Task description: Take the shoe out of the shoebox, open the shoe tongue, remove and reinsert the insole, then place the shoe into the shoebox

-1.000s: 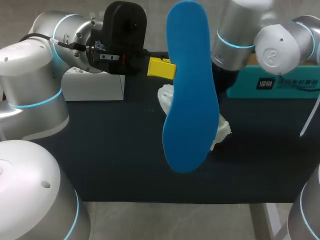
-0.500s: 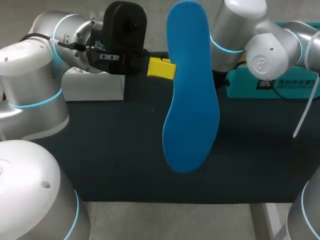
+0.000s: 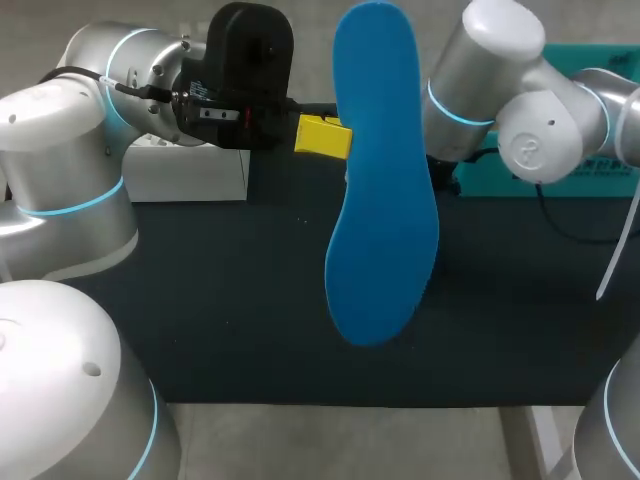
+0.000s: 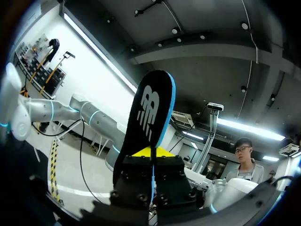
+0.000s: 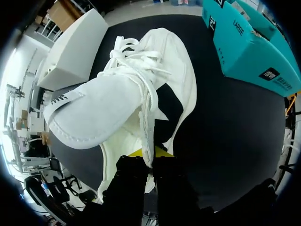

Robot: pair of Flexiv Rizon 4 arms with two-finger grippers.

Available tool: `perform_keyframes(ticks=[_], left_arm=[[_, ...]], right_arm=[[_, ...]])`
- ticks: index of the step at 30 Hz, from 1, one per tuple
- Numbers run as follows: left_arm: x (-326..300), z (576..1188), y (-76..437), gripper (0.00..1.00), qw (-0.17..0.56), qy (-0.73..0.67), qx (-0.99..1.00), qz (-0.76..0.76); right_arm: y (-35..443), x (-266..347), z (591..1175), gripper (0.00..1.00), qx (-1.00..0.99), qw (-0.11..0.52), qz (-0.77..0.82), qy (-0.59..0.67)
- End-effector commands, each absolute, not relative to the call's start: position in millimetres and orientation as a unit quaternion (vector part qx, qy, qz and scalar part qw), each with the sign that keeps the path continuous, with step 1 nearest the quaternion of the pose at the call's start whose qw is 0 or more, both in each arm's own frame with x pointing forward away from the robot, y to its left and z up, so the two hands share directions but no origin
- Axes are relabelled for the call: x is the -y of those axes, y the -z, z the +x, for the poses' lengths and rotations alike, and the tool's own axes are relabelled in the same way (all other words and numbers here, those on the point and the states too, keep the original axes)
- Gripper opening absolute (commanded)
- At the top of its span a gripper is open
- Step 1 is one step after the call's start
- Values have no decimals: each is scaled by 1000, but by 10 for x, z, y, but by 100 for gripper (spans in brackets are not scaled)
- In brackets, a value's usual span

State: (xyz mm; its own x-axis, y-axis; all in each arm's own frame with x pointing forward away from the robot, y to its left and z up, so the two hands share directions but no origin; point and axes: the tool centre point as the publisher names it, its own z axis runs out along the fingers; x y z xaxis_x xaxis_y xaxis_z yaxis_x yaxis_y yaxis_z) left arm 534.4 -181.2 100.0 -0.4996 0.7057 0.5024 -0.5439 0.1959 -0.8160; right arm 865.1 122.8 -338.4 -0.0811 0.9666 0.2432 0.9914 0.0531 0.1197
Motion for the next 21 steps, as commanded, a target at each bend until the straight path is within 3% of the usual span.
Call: perform_keyframes(ticks=[1, 21], left_arm=[[1813, 5345, -992, 0, 496, -631, 593, -69], [1813, 5345, -992, 0, 496, -631, 593, -69]], right_arm=[[3369, -1263, 8674, 0, 737, 54, -662, 125], [3472, -1199, 8554, 0, 746, 70, -649, 130]])
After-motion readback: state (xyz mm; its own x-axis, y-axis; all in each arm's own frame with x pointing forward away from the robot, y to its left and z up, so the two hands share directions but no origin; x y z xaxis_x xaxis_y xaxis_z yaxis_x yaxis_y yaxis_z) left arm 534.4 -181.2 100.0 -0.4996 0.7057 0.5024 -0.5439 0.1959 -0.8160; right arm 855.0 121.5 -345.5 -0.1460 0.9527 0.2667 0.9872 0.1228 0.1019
